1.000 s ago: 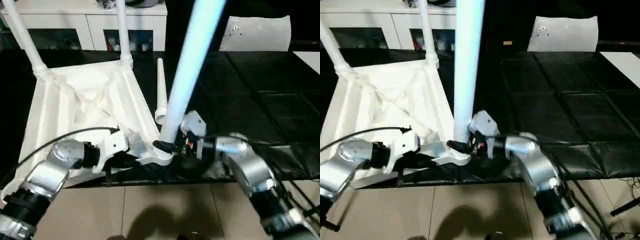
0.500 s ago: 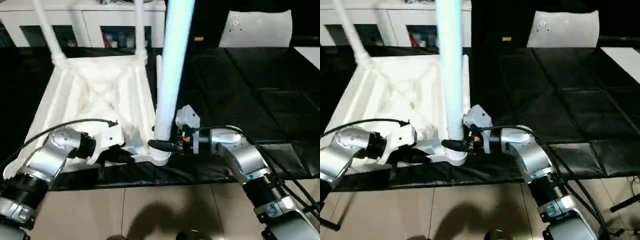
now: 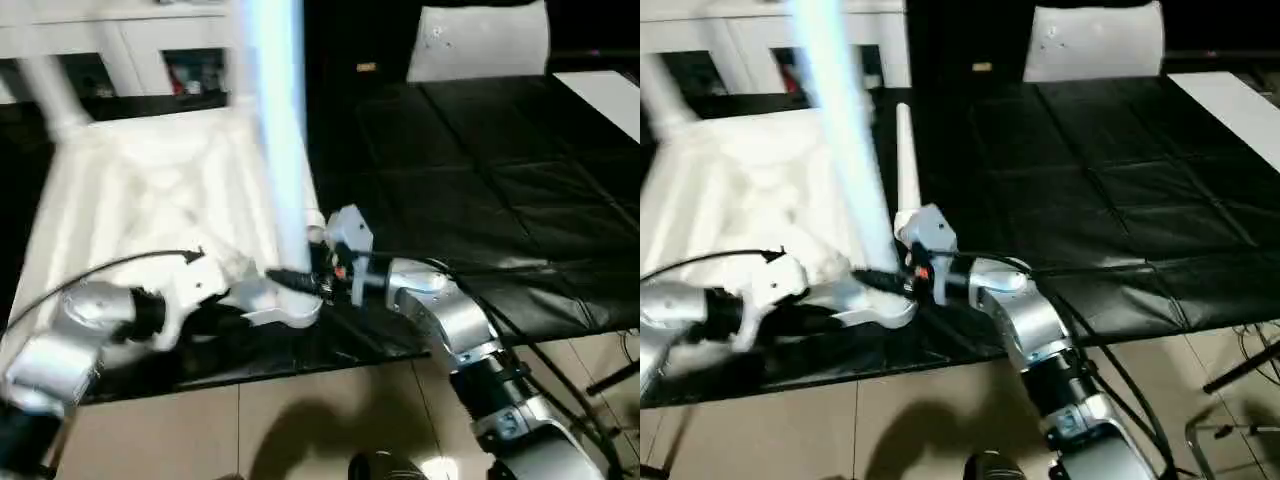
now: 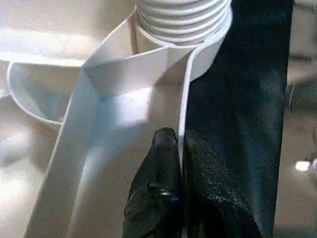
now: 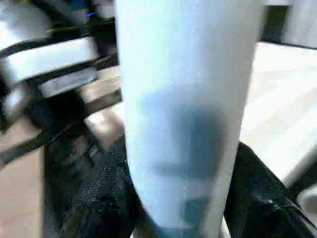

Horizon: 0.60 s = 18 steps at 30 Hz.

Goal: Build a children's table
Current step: Insert table leg to table base

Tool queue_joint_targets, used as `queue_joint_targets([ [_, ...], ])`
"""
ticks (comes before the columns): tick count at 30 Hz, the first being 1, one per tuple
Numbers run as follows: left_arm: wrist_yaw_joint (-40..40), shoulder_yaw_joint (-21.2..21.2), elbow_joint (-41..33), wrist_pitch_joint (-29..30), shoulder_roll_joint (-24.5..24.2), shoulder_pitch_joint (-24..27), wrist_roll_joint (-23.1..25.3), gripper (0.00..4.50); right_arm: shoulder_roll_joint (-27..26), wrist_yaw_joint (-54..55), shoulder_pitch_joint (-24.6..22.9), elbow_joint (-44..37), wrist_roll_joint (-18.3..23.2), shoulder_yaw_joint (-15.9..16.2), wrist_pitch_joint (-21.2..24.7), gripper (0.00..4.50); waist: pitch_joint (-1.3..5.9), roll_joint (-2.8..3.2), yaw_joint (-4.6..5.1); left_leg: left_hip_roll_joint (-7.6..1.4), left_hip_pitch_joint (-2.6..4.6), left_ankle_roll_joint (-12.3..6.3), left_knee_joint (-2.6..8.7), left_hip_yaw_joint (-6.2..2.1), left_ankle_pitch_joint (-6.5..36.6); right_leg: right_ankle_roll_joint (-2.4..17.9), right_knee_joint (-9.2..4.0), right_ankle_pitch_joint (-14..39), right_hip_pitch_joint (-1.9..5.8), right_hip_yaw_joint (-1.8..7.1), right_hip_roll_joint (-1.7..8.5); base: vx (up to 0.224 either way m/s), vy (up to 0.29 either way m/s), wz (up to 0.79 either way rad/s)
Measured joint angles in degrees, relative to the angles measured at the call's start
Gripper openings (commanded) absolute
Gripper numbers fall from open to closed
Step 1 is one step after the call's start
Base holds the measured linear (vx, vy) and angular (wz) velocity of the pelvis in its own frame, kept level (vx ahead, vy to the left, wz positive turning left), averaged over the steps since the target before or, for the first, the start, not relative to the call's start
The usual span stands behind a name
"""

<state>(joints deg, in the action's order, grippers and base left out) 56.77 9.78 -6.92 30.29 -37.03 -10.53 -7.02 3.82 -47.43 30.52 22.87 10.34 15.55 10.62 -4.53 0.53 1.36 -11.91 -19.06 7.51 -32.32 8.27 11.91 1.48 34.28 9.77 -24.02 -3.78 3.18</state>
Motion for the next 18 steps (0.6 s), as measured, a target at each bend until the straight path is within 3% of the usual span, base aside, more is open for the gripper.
queue_joint_targets([
  [2, -3.1, 0.1, -4.7, 3.5, 3.1, 1.9, -0.2, 0.0, -0.8, 2.6, 0.6, 1.4, -0.7, -0.6, 0.8, 1.88, -0.18, -0.2, -0.37, -0.02, -0.11, 0.0, 0.1, 0.08, 0.0, 0.3, -0.15, 0.0, 0.0, -0.04, 0.0, 0.0, 0.0, 0.0],
  [9, -11.9, 0.6, -10.7, 12.1, 8.2, 2.1, 2.4, 0.0, -2.4, 7.3, 3.4, 4.4, -2.0, -2.3, 0.8, 1.88, -0.31, -0.74, -1.22, -0.04, -0.16, -0.01, 0.11, 0.14, 0.0, 0.4, -0.2, 0.2, 0.02, -0.06, -0.02, 0.0, 0.0, 0.0],
  [14, -13.0, 2.5, -11.1, 11.5, 7.2, 1.5, 3.7, 0.0, -2.7, 8.1, 2.8, 4.3, -1.9, -3.1, 0.5, 1.88, -0.3, -0.75, -1.45, -0.05, -0.13, -0.01, 0.1, 0.15, 0.0, 0.4, -0.17, 0.2, 0.03, -0.06, -0.01, 0.0, 0.0, 0.0],
  [18, -11.0, 4.1, -10.3, 5.6, 3.4, 1.5, 5.0, 0.0, -4.4, 8.2, 0.8, 3.5, 1.1, -6.0, -1.1, 1.88, -0.31, -0.74, -1.5, -0.05, -0.22, -0.01, 0.14, 0.15, 0.0, 0.4, -0.17, 0.2, -0.08, -0.1, -0.08, 0.0, 0.0, 0.0],
])
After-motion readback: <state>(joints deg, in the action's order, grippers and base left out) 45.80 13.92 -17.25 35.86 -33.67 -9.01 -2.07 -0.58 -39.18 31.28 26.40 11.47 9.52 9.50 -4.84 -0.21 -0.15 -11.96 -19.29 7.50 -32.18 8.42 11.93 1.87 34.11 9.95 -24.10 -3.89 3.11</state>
